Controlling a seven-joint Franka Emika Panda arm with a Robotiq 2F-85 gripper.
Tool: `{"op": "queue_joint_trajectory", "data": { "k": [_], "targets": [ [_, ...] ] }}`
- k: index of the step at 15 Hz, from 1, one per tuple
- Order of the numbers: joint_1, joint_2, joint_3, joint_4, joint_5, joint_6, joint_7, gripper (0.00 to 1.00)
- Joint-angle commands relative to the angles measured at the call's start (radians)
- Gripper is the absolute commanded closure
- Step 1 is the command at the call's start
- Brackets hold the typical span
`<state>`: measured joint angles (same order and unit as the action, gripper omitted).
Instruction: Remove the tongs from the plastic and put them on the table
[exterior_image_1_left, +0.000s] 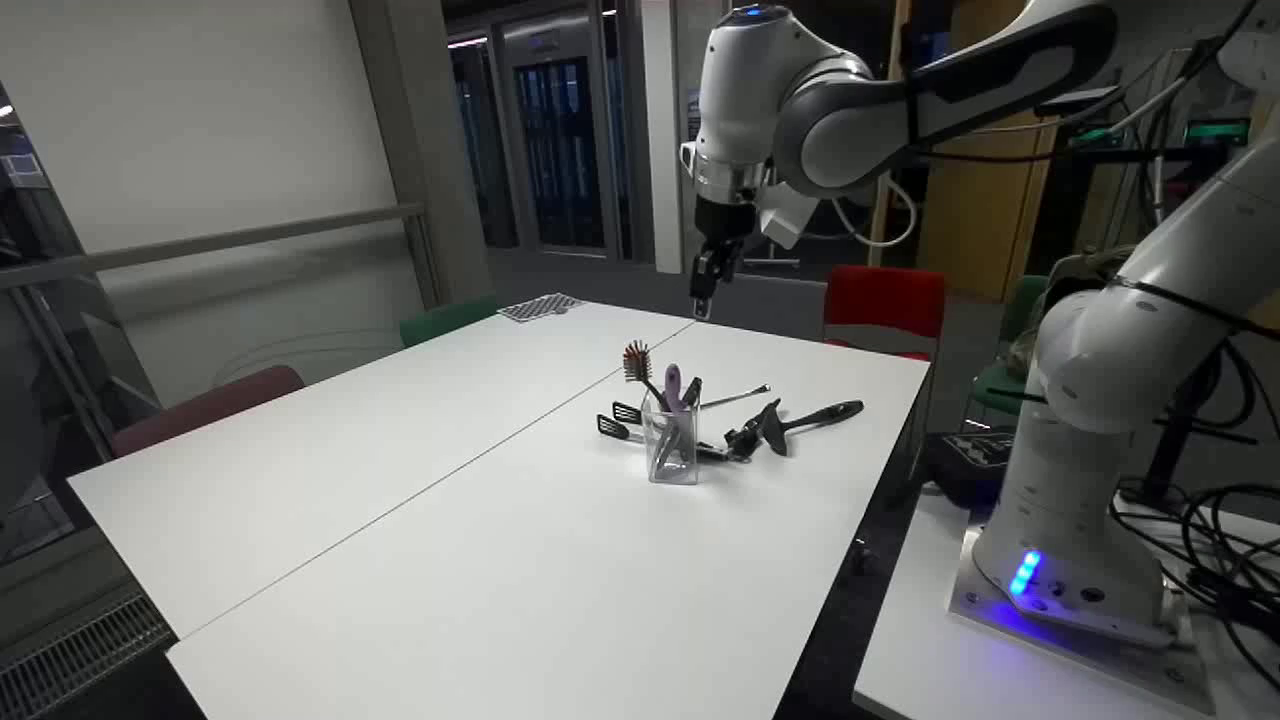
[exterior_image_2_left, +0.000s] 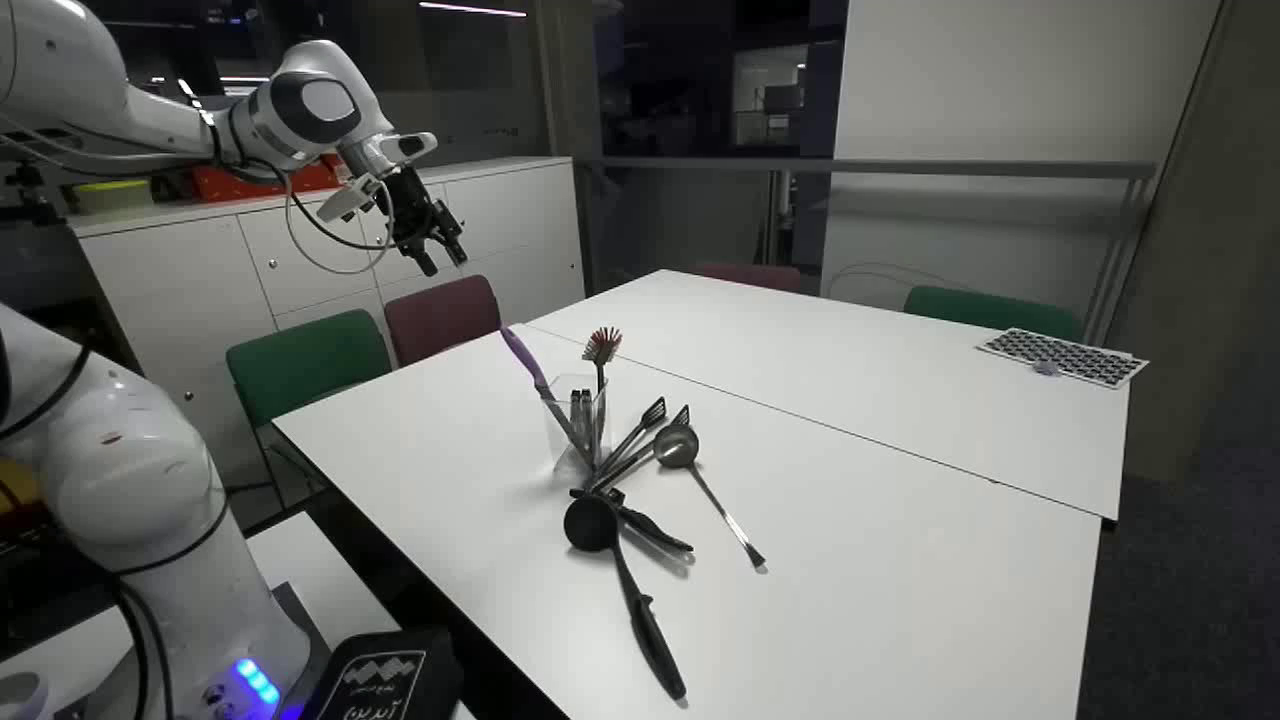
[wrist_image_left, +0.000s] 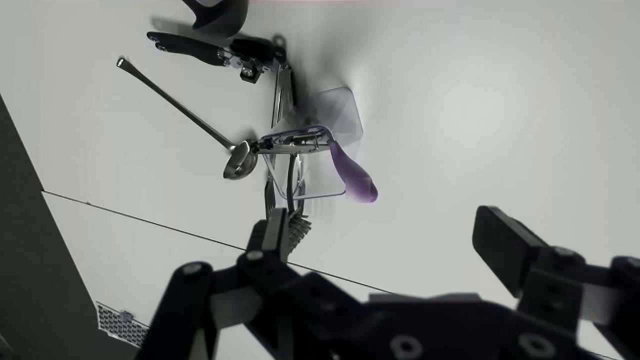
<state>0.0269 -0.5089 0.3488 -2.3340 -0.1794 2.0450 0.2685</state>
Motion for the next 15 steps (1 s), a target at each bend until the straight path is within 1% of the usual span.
{"op": "queue_joint_trajectory", "data": {
  "k": [1, 3, 4, 6, 9, 12, 15],
  "targets": [
    [0.034, 0.007, -0.027, 0.003, -0.018, -0.005, 0.015, 0.00],
    [0.028, 0.024, -0.034, 0.012, -0.013, -0.016, 0.018, 0.00],
    [-0.003, 0.053, -0.035, 0.027, -0.020, -0.027, 0.073, 0.00],
    [-0.030, 0.109, -0.070, 0.048, -0.002, -0.030, 0.119, 0.00],
    [-0.069, 0.183, -0.143, 0.071, 0.009, -0.016, 0.169, 0.00],
    [-0.088, 0.266, -0.214, 0.114, 0.061, -0.028, 0.202, 0.00],
    [-0.086, 0.348, -0.288, 0.157, 0.181, -0.002, 0.183, 0.00]
  ]
}}
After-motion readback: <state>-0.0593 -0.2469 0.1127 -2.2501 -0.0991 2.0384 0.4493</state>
